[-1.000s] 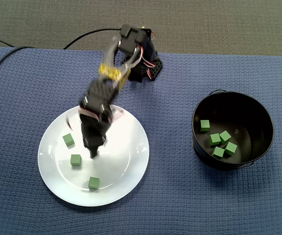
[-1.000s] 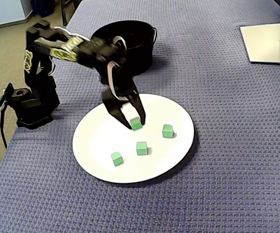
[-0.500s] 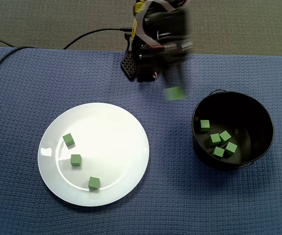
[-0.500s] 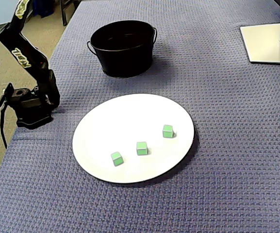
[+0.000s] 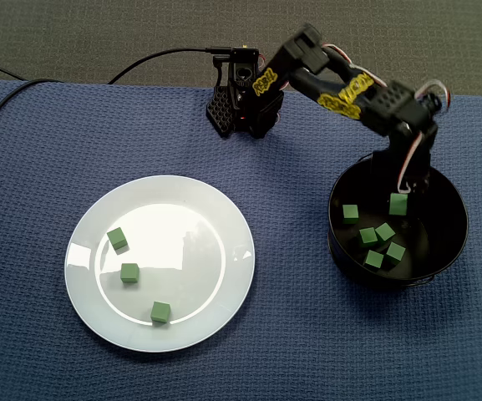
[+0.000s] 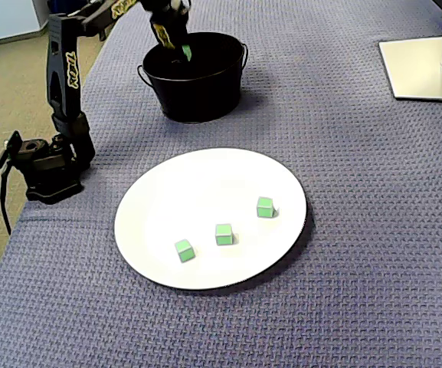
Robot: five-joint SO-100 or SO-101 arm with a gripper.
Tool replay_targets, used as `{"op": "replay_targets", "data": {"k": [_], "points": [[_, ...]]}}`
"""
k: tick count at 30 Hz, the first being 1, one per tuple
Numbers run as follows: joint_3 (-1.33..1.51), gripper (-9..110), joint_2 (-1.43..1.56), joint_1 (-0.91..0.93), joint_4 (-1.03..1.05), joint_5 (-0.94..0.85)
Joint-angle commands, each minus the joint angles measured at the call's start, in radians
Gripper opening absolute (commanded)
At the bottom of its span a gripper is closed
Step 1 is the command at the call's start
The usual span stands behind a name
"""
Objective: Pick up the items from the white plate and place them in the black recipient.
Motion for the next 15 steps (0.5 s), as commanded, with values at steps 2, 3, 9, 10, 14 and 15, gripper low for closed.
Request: {"op": "replay_targets", "data": {"k": [2,3,9,10,14,15], "points": [[0.018,45,0.057,0.025,0.038,-0.072],[0.011,46,0.092,0.046,0.064,-0.074],[-0.167,45,0.359,0.354,0.290,-0.098],[-0.209,46,0.400,0.459,0.334,-0.089],[-0.170,42,0.546,1.006,0.344,-0.015],[-0.110,40,0.563,1.137,0.307,-0.018]]}}
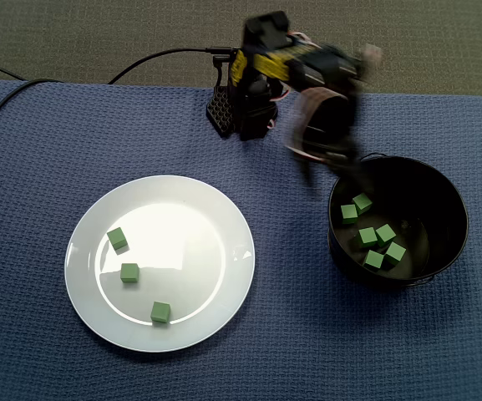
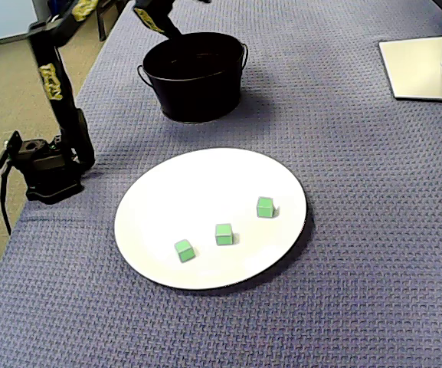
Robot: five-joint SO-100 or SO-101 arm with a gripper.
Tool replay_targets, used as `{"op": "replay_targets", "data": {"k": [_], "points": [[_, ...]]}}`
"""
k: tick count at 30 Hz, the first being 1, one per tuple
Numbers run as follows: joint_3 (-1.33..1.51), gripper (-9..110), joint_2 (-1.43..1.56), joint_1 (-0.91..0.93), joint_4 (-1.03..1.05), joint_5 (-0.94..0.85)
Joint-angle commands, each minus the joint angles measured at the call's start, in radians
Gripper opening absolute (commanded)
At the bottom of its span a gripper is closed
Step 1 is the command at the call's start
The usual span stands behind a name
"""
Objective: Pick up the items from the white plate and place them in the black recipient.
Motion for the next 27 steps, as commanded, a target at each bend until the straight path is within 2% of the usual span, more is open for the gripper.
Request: {"op": "replay_targets", "data": {"k": [1,3,6,10,15,19,27], "points": [[0.097,40,0.143,0.606,-0.060,0.014],[0.210,37,0.100,0.779,-0.186,-0.018],[0.327,35,-0.028,0.913,-0.310,-0.218],[0.439,35,-0.215,1.022,-0.561,-0.485],[0.396,34,-0.383,1.083,-0.623,-0.684],[0.373,34,-0.485,1.089,-0.675,-0.727],[0.321,34,-0.558,1.037,-0.644,-0.680]]}}
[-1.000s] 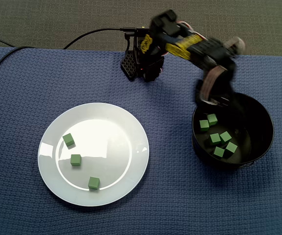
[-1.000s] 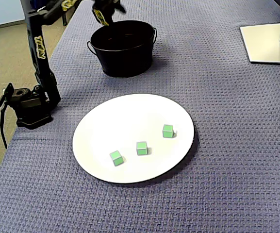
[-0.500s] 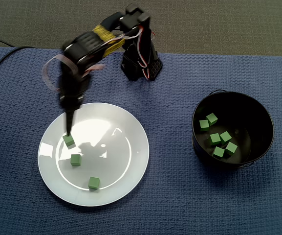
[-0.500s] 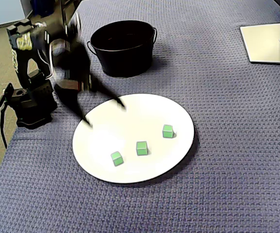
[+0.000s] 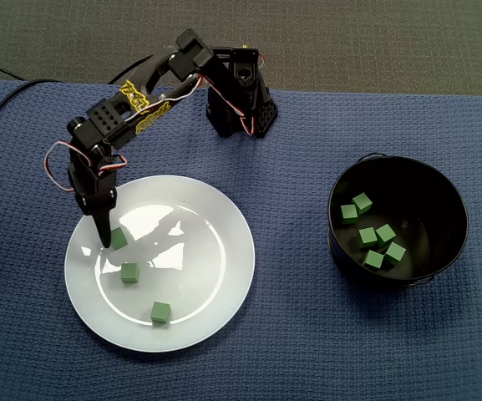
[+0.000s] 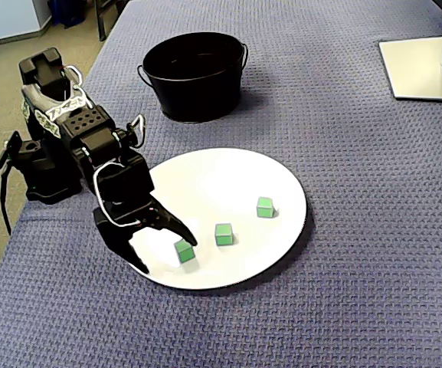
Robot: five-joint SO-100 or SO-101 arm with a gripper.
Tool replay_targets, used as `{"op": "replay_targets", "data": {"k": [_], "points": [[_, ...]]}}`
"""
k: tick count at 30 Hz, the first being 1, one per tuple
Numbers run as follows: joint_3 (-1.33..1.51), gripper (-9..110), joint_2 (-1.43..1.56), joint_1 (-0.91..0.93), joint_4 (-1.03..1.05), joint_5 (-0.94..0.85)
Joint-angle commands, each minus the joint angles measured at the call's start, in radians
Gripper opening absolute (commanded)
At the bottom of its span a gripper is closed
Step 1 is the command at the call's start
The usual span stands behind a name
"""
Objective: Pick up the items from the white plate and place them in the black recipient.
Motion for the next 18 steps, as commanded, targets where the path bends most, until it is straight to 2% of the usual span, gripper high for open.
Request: {"op": "replay_targets", "data": {"k": [1,10,18], "points": [[-0.044,33,0.009,-0.032,0.018,0.029],[0.009,32,0.052,-0.100,0.057,0.080],[0.072,31,0.058,-0.130,-0.014,0.095]]}}
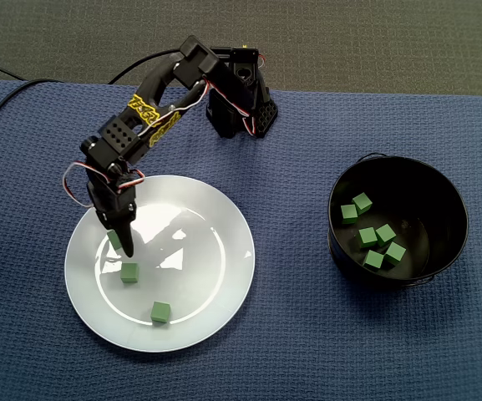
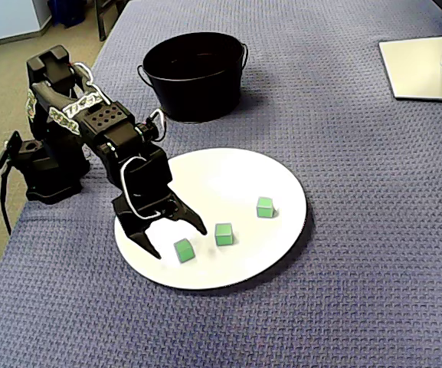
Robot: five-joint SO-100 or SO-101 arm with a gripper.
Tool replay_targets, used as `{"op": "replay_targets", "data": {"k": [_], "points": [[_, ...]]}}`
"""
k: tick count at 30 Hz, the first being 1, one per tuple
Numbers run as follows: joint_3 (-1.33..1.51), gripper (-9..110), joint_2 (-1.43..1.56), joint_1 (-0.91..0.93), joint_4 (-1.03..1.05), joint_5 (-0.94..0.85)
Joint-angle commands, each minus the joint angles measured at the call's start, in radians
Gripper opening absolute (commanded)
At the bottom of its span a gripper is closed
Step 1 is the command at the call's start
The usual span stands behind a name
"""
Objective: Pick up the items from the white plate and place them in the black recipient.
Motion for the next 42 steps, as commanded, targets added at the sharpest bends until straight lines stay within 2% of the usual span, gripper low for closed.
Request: {"op": "replay_targets", "data": {"k": [1,10,13,16,22,24,27,31,34,37,40,42], "points": [[0.020,31,0.063,-0.018,-0.055,0.014],[0.057,29,0.061,-0.021,-0.124,0.011],[0.060,21,0.061,-0.025,-0.124,0.012],[0.063,2,0.061,-0.026,-0.124,0.012],[0.086,0,0.084,-0.021,-0.166,0.041],[0.063,0,0.124,-0.015,-0.118,0.083],[-0.044,0,0.242,-0.002,0.069,0.163],[-0.195,0,0.499,-0.044,0.322,0.365],[-0.360,0,0.680,-0.218,0.497,0.578],[-0.463,0,0.851,-0.500,0.486,0.784],[-0.492,0,0.925,-0.884,0.408,0.836],[-0.454,0,0.920,-1.143,0.344,0.761]]}}
